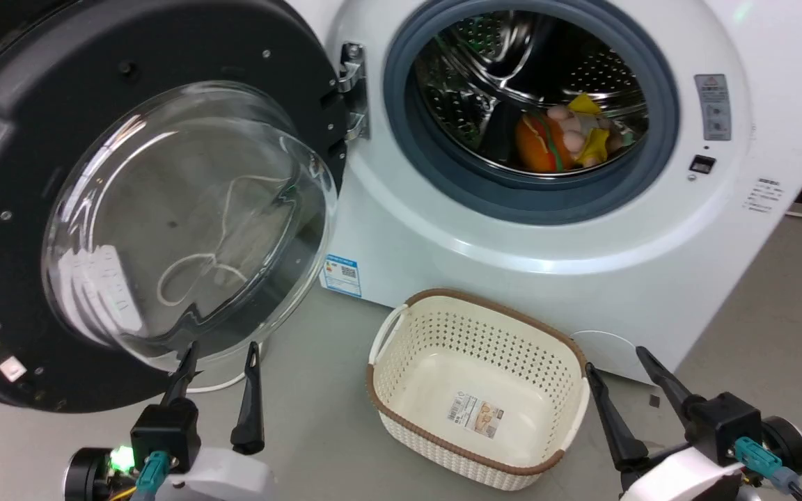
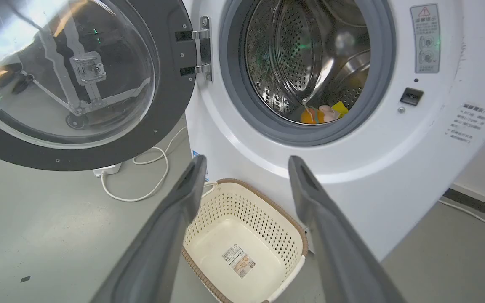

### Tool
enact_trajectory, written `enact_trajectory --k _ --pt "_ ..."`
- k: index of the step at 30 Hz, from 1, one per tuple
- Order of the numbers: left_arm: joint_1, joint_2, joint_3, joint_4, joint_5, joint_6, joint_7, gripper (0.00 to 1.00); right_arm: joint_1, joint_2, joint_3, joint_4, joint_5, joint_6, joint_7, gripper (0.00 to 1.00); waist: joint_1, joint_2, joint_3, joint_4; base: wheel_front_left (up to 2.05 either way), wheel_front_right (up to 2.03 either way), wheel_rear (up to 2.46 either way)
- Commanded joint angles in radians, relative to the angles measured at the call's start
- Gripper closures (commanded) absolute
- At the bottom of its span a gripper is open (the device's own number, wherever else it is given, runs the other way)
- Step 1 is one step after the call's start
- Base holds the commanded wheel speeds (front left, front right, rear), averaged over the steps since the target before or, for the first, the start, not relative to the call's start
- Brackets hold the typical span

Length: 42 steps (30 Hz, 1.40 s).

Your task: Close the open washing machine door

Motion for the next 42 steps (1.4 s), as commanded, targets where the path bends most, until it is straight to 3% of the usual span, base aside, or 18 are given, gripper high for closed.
enact_trajectory --k 1,34,35,36,42 --pt "0.013 0.001 0.001 -0.006 -0.010 0.007 -0.009 0.00 -0.018 -0.008 0.006 0.005 0.008 0.000 -0.008 0.00 -0.0001 0.0000 0.002 0.007 0.00 0.00 0.00" --pt "0.057 -0.001 0.029 -0.057 -0.053 0.056 -0.078 0.00 -0.055 -0.026 0.072 0.074 0.042 0.001 -0.089 0.00 -0.0001 0.0000 0.024 0.153 0.00 0.00 0.00" --pt "0.058 -0.001 0.027 -0.057 -0.056 0.055 -0.080 0.80 -0.055 -0.027 0.073 0.074 0.042 0.001 -0.092 0.00 -0.0001 0.0000 0.026 0.157 0.00 0.00 0.00" --pt "0.060 -0.001 0.025 -0.056 -0.061 0.051 -0.082 1.00 -0.055 -0.028 0.074 0.074 0.042 0.001 -0.094 0.00 -0.0001 0.0000 0.027 0.161 0.00 0.00 0.00" --pt "0.045 -0.001 0.060 -0.104 -0.111 0.044 -0.095 1.00 -0.050 -0.031 0.067 0.067 0.043 0.001 -0.106 0.00 -0.0001 0.0000 0.038 0.187 0.00 0.00 0.00"
